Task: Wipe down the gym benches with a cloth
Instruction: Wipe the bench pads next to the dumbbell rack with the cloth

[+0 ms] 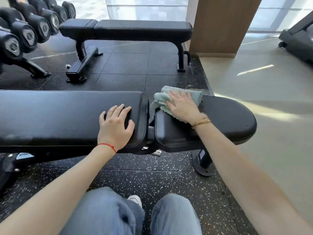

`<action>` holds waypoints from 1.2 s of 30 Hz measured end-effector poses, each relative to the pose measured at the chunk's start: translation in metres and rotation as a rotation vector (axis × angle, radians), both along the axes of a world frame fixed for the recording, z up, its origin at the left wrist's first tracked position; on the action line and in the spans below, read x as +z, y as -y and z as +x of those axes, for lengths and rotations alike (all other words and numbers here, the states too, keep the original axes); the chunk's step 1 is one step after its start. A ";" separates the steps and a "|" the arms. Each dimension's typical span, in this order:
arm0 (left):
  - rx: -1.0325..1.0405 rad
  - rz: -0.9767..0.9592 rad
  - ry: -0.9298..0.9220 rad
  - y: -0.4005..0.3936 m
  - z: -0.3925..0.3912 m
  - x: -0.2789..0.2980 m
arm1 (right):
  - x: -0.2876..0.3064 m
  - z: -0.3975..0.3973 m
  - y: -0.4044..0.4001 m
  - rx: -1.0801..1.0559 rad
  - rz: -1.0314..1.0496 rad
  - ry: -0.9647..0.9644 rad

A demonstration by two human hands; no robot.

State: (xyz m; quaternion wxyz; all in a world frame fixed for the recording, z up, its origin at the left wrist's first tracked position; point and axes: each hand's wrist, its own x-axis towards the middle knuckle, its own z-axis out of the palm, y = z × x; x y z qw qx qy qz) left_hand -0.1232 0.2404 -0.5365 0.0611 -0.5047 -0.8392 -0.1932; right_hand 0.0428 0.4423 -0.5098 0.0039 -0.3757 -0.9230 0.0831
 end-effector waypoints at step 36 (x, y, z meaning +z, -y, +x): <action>0.010 0.026 0.015 -0.001 0.004 -0.004 | 0.001 0.044 0.016 0.029 0.047 -0.023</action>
